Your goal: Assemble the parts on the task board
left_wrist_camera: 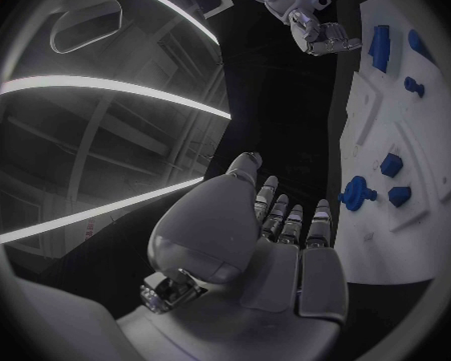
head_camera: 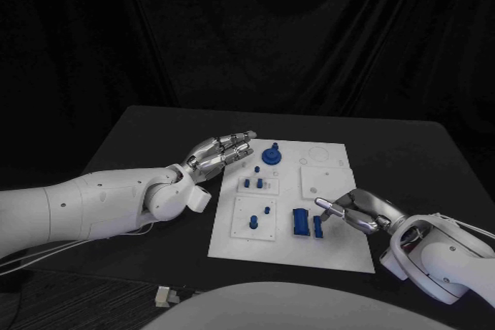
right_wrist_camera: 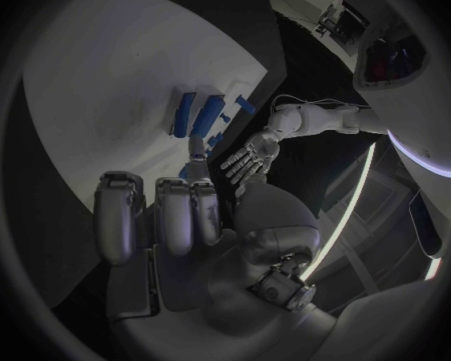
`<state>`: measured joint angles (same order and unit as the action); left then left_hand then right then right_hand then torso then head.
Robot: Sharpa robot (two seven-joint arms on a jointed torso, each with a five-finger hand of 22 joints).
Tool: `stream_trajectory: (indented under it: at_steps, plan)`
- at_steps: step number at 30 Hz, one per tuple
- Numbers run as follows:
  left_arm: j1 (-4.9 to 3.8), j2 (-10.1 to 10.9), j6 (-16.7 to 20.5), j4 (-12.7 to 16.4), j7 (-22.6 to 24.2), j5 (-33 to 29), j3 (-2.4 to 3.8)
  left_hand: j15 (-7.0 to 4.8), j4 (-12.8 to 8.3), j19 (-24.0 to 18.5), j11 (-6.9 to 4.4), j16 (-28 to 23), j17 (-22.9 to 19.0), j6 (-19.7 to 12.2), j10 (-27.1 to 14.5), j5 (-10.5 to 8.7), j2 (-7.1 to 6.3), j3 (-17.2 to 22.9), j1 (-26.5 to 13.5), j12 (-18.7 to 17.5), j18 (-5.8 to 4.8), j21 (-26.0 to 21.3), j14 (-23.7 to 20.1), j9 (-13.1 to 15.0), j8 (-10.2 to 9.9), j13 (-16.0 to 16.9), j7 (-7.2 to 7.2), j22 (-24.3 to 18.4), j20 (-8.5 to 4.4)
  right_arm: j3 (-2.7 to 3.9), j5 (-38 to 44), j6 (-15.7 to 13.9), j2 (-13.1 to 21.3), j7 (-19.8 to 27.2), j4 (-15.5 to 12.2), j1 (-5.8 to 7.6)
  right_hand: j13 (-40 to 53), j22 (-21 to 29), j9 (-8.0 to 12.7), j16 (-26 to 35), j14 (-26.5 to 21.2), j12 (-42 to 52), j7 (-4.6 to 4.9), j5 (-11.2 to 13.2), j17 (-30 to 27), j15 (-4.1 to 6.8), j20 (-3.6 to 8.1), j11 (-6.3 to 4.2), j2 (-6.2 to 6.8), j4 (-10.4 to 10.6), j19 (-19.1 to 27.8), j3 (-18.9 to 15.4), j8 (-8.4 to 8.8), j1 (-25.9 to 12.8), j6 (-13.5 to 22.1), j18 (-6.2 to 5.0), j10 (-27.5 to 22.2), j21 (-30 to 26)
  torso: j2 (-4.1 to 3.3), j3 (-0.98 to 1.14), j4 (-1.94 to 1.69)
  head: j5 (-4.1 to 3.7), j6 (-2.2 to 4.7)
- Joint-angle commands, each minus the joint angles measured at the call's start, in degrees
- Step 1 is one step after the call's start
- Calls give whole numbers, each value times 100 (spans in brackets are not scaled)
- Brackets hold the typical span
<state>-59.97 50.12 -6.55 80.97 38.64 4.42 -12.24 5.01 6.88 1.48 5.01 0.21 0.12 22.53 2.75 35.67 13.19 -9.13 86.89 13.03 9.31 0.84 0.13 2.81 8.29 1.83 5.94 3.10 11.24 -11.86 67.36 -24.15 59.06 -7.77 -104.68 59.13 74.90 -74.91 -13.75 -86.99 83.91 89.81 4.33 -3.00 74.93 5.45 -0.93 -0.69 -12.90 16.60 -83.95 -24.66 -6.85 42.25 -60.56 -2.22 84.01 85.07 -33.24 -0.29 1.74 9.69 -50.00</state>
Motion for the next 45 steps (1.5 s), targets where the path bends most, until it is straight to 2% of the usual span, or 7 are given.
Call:
stream_trajectory:
  at_steps: [1, 5, 10, 17, 30, 45]
  plan:
    - [-14, -17, -82, 0, 484, -29, 6, -10, -7, 0, 16, -9, -4, 17, 32, 23, -1, 39, 41, -6, 88, 18, -1, -2, 27, 3, 16, -7, -12, 2, 237, -194, 1, -236, -11, -18, 1510, -1324, 39, 6, 454, 19, 22, 17, 618, -54, -38, 75, -34, 0, -360, -58, 61, 56, 99, 83, 599, -31, -2, -2, -4, -4, 0]
    - [-14, -22, -94, -10, 473, -29, 6, -4, -13, 1, 21, -10, -5, 8, 27, 28, 4, 48, 51, -11, 87, 19, -2, -4, 23, 2, 20, -5, -7, 2, 355, -256, -6, -305, -11, -19, 1510, -1321, 157, 2, 454, 19, 105, 16, 622, -101, -78, 149, -68, 0, -356, -123, 211, 122, 347, 82, 599, -32, -4, -1, -5, -5, 0]
    - [-13, -30, -109, -19, 462, -29, 6, -4, -13, 1, 21, -10, -5, 8, 27, 28, 4, 48, 51, -11, 87, 19, -2, -4, 23, 2, 20, -5, -7, 2, 442, -197, -29, -418, 8, -20, 1510, -1315, 241, 7, 450, 19, 152, 15, 603, -138, -112, 192, -81, 3, -346, -165, 277, 143, 464, 77, 599, -48, 0, -2, -3, -5, 0]
    - [-12, -46, -132, -38, 441, -29, 6, 6, -21, -1, 31, -10, -5, -16, 19, 34, 13, 64, 66, -22, 86, 18, -2, -7, 13, 0, 27, -10, 3, 2, 478, -90, -62, -518, 37, -21, 1510, -1313, 254, 8, 449, 19, 158, 15, 597, -143, -117, 199, -86, 2, -344, -165, 285, 149, 482, 76, 599, -51, 4, -3, 2, 5, 0]
    - [-10, -54, -157, -69, 403, -29, 6, 13, -25, -3, 37, -12, -6, -34, 11, 34, 15, 72, 72, -36, 85, 16, -4, -9, 5, -2, 31, -14, 9, 2, 487, 93, -117, -633, 65, -37, 1510, -1311, 262, 8, 449, 19, 161, 11, 598, -147, -121, 203, -93, -5, -342, -160, 284, 165, 483, 75, 599, -56, 0, -2, -11, -3, 0]
    - [-6, -75, -189, -109, 365, -28, 5, 16, -28, -4, 40, -13, -7, -48, 6, 35, 16, 76, 76, -41, 85, 16, -5, -11, -1, -3, 33, -15, 12, 2, 476, 190, -218, -629, 96, -111, 1510, -1307, 267, 12, 446, 19, 162, 11, 585, -150, -125, 205, -102, -6, -335, -156, 279, 178, 478, 71, 599, -69, 1, -1, -4, -4, 0]
